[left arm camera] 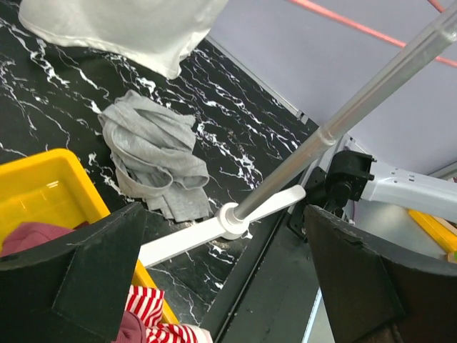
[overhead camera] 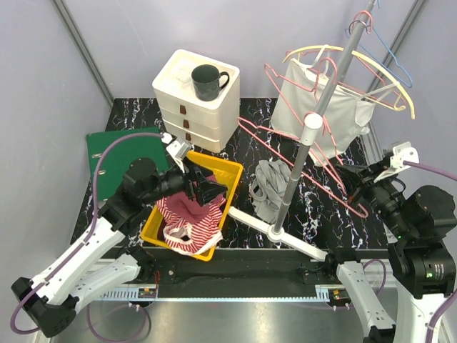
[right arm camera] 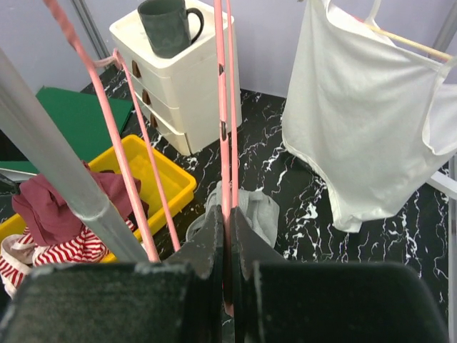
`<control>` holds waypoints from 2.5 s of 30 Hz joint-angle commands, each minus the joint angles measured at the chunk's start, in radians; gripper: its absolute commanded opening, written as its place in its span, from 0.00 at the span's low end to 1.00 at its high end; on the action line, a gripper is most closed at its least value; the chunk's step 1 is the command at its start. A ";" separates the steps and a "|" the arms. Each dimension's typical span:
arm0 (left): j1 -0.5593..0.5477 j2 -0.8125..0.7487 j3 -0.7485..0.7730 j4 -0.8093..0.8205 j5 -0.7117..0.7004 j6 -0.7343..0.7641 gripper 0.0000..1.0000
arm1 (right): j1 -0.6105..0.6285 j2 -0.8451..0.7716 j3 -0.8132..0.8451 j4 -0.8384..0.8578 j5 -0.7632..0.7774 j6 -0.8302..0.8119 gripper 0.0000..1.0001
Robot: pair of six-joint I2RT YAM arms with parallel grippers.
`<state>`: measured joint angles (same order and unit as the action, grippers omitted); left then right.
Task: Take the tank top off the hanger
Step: Place the hanger at the clothesline, then pick up the tank top from the center of the board.
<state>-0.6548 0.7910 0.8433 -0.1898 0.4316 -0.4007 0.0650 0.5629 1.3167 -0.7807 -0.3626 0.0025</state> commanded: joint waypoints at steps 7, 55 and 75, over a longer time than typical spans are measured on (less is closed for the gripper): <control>-0.049 -0.067 -0.081 0.115 0.001 -0.067 0.93 | -0.001 -0.100 0.021 -0.160 0.037 -0.024 0.00; -0.405 1.069 0.131 0.715 -0.930 -0.176 0.99 | 0.059 -0.233 0.134 -0.425 0.540 0.194 1.00; -0.405 0.852 0.041 0.558 -0.737 -0.084 0.00 | 0.090 -0.186 0.223 -0.473 0.672 0.194 1.00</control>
<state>-1.0580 1.8229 0.9295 0.3790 -0.3660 -0.5270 0.1486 0.3317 1.5192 -1.2453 0.2638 0.1982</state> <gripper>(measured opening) 0.036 0.994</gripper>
